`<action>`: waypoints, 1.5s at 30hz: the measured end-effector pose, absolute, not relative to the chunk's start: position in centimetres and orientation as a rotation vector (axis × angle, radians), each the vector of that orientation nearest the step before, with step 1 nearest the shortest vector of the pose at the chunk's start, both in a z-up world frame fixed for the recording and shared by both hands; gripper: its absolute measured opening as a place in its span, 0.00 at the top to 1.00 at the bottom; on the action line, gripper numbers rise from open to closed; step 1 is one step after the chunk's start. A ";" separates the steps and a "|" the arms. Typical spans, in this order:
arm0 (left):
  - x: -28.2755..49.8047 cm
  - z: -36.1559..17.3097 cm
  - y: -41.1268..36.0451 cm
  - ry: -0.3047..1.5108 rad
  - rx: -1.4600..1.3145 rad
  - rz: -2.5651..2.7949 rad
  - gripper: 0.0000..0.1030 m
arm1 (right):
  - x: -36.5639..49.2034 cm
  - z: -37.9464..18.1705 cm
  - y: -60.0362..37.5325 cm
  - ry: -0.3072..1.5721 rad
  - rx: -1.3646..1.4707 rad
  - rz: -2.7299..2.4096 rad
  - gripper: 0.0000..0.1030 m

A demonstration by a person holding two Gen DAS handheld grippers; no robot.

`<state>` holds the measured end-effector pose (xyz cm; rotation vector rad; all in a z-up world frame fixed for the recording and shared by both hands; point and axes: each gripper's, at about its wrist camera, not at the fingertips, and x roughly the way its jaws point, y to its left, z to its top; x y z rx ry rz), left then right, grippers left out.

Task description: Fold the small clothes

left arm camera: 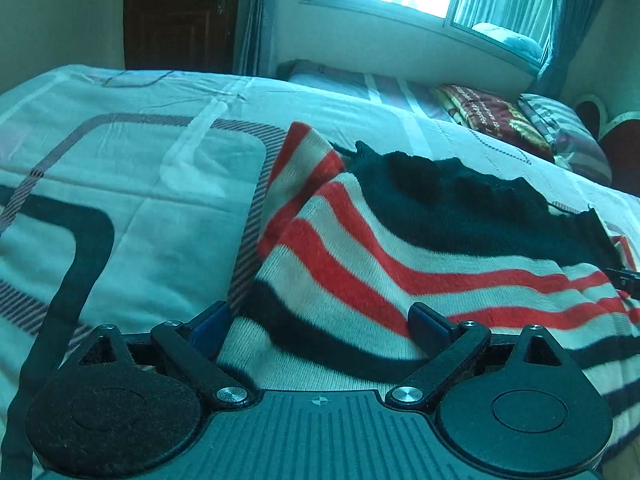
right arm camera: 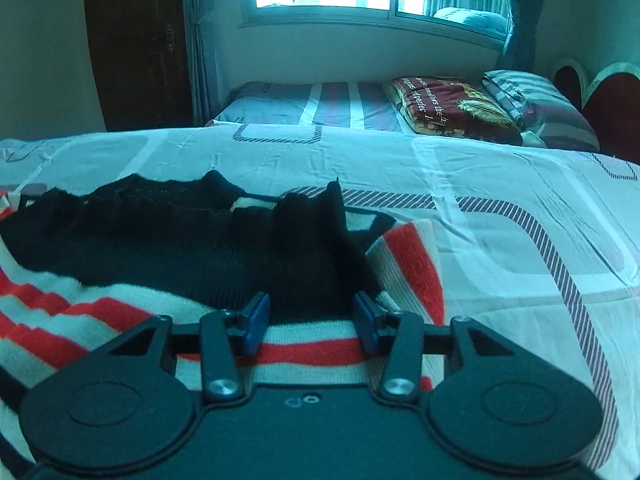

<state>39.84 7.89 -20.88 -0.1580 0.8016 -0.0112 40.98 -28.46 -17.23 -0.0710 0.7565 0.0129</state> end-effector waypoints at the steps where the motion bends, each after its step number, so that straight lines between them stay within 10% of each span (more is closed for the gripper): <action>1: 39.8 -20.7 8.0 0.806 -0.161 -0.011 0.08 | 40.8 -17.0 -28.7 0.762 -0.063 0.013 0.56; 45: 48.3 -20.1 4.6 0.790 -0.002 0.001 0.07 | 44.9 -18.3 -27.8 0.750 -0.038 0.042 0.60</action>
